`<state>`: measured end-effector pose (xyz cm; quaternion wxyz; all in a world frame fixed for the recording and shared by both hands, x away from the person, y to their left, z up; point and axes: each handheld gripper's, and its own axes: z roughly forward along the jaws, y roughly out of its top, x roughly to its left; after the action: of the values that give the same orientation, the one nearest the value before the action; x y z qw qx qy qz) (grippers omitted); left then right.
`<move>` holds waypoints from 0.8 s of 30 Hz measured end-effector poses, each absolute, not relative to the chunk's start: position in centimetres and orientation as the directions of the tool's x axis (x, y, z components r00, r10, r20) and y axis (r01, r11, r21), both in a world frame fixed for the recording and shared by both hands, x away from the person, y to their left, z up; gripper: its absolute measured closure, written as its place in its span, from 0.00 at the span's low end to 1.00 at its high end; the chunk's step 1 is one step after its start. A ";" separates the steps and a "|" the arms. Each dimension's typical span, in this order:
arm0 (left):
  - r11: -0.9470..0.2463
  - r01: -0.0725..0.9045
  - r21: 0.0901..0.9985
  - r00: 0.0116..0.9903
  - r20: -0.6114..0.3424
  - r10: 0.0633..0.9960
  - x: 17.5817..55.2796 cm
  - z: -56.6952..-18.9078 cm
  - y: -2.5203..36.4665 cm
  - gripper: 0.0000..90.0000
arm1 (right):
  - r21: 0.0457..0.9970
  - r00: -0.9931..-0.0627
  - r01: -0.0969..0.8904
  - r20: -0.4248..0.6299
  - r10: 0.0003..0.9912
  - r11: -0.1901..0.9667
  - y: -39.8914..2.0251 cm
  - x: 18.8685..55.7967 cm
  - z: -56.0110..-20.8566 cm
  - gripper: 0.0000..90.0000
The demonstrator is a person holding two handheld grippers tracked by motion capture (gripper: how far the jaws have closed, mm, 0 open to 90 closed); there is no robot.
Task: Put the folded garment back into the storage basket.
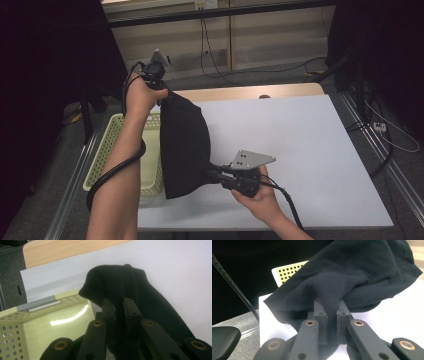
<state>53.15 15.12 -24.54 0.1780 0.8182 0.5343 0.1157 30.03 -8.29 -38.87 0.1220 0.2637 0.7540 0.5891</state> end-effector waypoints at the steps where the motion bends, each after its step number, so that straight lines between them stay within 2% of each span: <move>1: -0.360 0.835 0.416 0.399 -0.006 0.917 53.1 -24.5 15.2 0.91 | 0.952 -0.831 0.253 0.124 0.541 0.170 -8.2 30.0 -38.8 0.92; 24: -0.347 0.835 0.427 0.392 -0.020 0.920 53.6 -24.2 16.2 0.91 | 0.958 -0.845 0.224 0.099 0.526 0.180 -6.7 30.2 -37.9 0.92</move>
<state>53.64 16.23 -24.17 0.1878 0.8129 0.5396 0.1126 30.16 -6.66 -37.93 0.1276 0.2474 0.7576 0.5904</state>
